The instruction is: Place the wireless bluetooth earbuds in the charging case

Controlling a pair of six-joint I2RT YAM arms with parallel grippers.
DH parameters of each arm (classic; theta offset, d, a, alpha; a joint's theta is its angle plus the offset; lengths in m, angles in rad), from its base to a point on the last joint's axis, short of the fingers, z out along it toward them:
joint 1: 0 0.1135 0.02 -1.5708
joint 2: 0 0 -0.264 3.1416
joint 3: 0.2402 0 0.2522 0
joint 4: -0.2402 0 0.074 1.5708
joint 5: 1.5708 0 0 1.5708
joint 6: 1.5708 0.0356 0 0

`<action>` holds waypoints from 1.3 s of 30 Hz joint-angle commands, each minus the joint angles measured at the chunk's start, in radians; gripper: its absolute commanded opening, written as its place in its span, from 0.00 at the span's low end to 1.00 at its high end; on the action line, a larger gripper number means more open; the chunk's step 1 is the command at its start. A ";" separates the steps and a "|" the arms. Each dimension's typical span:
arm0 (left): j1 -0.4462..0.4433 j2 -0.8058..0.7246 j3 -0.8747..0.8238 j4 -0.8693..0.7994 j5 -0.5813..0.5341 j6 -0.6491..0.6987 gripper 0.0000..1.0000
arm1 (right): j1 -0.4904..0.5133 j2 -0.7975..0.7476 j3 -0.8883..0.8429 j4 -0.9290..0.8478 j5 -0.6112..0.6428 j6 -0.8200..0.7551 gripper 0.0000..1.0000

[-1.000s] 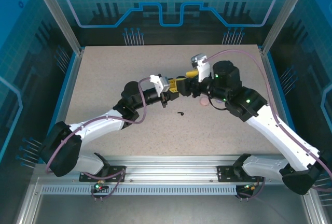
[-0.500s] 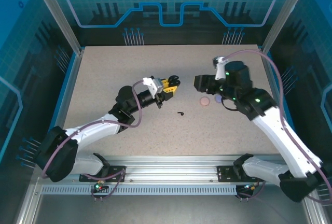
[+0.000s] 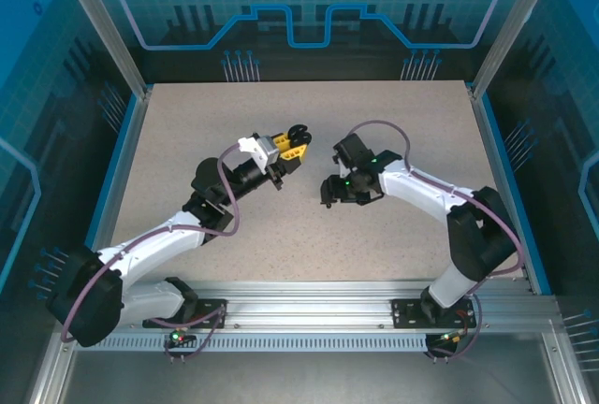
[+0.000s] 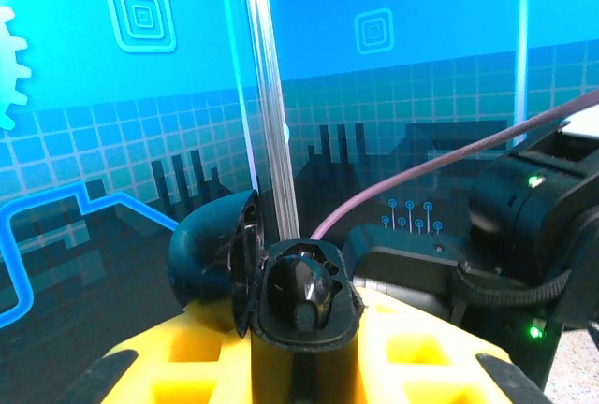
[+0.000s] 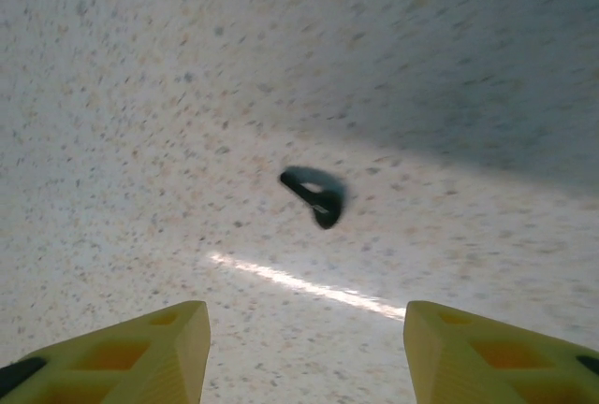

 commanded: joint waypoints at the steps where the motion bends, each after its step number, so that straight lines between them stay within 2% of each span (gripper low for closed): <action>1: 0.009 -0.018 -0.008 0.015 -0.021 0.000 0.00 | 0.045 0.056 -0.004 0.073 -0.094 0.062 0.58; 6: 0.009 -0.014 -0.006 0.017 -0.023 0.001 0.00 | 0.074 0.153 0.011 0.124 -0.151 0.099 0.57; 12: 0.012 -0.012 -0.003 0.018 -0.025 0.002 0.00 | 0.077 0.210 0.023 0.133 -0.145 0.103 0.57; 39: 0.018 0.028 -0.001 0.047 -0.017 -0.012 0.00 | -0.005 0.240 0.062 0.104 -0.095 0.043 0.56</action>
